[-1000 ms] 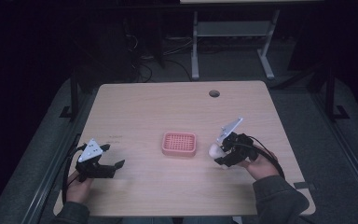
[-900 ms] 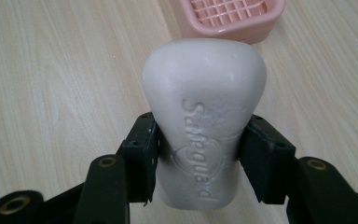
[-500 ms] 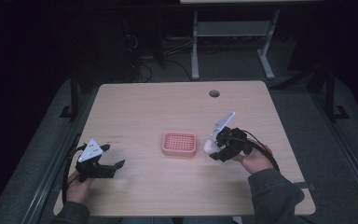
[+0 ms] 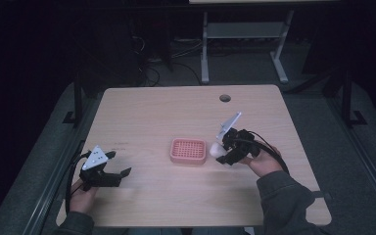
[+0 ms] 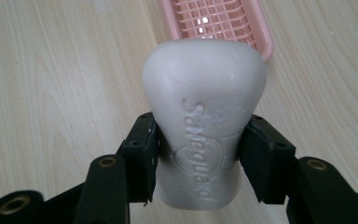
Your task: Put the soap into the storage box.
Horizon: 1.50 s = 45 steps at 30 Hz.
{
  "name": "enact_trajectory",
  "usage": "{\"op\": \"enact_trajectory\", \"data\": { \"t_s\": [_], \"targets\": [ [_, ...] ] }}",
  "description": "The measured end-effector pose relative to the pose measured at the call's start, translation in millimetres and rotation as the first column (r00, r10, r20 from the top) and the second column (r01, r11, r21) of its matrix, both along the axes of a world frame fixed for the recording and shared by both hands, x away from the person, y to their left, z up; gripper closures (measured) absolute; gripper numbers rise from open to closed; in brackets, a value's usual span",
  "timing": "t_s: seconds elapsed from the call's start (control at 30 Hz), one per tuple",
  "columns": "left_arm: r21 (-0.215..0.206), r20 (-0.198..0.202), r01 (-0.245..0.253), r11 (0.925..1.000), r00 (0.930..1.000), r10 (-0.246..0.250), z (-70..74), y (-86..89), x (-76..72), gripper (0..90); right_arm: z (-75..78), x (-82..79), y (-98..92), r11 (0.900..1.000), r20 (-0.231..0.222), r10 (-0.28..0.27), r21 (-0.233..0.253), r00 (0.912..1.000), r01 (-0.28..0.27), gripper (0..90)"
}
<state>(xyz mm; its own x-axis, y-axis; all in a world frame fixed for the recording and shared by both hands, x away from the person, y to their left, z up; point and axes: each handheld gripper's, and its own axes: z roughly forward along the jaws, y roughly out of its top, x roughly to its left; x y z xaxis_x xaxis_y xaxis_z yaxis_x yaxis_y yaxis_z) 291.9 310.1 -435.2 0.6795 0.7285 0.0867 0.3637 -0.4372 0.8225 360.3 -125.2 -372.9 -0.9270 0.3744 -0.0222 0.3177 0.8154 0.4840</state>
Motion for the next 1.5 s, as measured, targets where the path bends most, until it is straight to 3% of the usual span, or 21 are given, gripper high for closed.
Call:
{"op": "enact_trajectory", "data": {
  "t_s": [1.5],
  "targets": [
    [-0.008,0.002,-0.003,1.0,1.0,0.003,0.3,0.9,0.1,14.4,17.2,31.8,49.9,0.997,0.01,0.071,-0.003,0.9974,-0.071,48.9]
  ]
}}
